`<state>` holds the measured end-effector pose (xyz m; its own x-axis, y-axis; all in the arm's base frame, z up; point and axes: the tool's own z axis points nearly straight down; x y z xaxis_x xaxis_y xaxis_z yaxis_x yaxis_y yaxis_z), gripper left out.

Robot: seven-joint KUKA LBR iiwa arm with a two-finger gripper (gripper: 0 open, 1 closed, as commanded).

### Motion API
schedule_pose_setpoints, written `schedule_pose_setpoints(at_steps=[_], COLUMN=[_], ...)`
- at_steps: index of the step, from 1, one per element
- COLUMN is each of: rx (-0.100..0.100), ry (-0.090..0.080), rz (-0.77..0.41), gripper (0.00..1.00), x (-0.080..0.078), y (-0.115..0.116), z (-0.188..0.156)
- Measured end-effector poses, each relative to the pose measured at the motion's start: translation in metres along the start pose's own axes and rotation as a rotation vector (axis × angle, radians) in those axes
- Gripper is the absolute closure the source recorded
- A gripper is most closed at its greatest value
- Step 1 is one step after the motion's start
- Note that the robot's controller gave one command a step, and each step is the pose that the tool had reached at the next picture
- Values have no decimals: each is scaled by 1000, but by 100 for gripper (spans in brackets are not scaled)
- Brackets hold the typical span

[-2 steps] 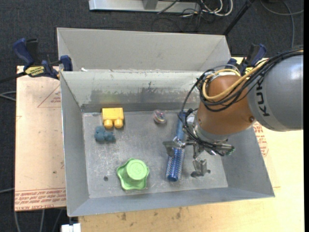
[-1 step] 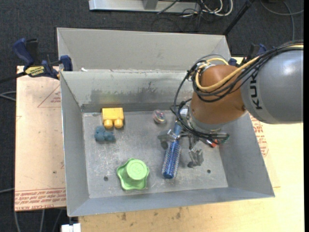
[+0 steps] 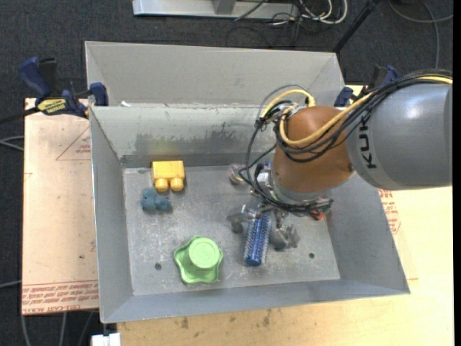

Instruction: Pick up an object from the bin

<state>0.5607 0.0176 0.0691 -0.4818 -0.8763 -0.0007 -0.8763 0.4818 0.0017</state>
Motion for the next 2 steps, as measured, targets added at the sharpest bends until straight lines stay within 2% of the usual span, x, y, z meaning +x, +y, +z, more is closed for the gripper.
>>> schedule_pose_setpoints(at_steps=[1,2], rx=[1,0], ry=[-1,-2], rz=[3,4], gripper=[0,100], x=[-1,-1], y=[0,0], z=[0,1])
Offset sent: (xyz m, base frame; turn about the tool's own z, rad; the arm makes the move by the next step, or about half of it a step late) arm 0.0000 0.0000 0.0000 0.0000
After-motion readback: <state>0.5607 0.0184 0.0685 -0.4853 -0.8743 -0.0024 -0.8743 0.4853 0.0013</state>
